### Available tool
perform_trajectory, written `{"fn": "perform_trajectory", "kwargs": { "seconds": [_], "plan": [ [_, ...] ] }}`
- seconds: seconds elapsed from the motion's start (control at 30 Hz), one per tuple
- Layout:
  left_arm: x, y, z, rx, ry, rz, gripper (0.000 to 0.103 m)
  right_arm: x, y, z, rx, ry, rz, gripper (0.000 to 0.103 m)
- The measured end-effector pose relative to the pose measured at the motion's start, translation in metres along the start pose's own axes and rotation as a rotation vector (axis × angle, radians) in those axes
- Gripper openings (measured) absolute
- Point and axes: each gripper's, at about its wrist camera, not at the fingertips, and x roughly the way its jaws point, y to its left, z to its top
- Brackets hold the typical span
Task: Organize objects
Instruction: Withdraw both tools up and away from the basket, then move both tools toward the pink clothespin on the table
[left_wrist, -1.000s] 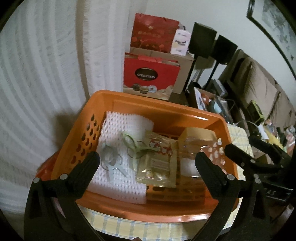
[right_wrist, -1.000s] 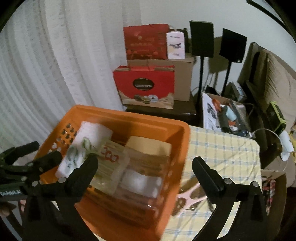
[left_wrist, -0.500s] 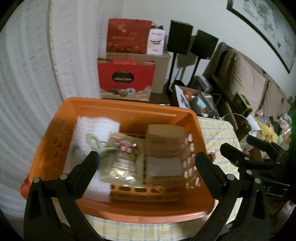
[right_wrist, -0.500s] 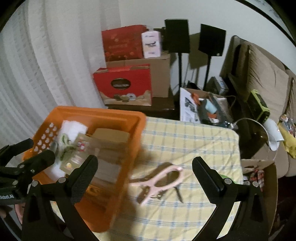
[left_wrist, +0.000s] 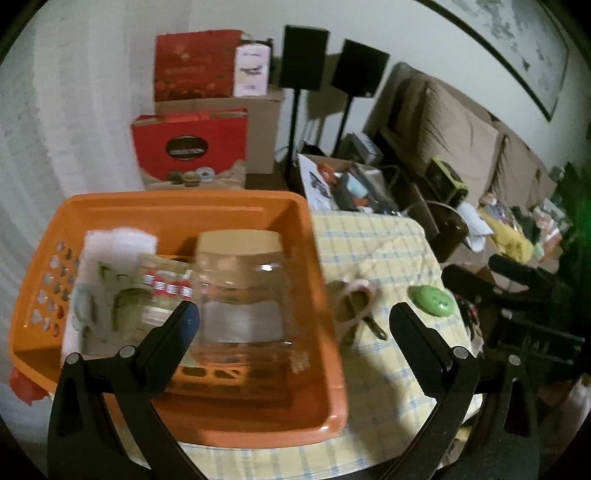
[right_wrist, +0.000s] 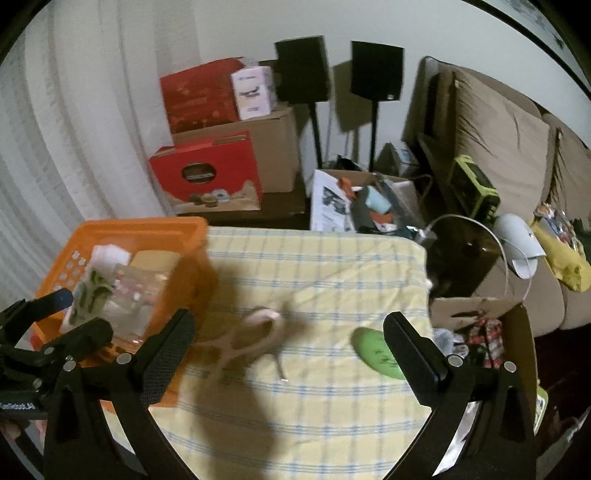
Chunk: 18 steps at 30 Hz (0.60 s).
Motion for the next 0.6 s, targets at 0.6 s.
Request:
{"fn": "perform_trajectory", "kwargs": {
  "seconds": [0.6],
  "plan": [
    [0.041, -0.069, -0.002, 0.177, 0.091, -0.048, 0.103, 0.025, -0.074, -0.027, 0.069, 0.077, 0.001, 0.095]
  ]
}}
